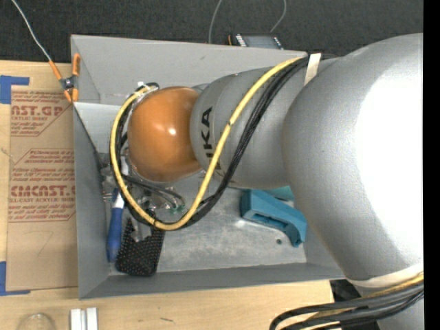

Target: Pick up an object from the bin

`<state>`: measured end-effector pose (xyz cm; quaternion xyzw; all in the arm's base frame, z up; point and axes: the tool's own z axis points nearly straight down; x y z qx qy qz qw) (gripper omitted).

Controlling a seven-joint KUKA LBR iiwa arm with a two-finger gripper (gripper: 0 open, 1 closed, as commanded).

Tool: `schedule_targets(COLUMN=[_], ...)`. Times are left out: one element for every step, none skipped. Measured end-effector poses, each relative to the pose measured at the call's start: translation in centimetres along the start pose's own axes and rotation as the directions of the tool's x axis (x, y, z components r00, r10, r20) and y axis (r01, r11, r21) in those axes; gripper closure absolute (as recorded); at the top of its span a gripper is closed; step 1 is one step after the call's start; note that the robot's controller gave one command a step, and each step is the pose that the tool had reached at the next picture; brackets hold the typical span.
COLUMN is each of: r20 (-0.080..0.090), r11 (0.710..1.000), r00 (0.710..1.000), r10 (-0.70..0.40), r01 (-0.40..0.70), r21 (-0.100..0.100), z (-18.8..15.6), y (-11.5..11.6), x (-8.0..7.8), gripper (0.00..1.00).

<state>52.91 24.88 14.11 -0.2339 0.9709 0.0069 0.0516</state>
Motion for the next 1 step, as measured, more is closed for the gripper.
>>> schedule_targets(r20=[0.003], r11=[0.999], r00=[0.999], r10=[-0.035], r01=[0.035], r21=[-0.003], z=[6.53], y=[-3.6], x=[-4.12], gripper=[0.0])
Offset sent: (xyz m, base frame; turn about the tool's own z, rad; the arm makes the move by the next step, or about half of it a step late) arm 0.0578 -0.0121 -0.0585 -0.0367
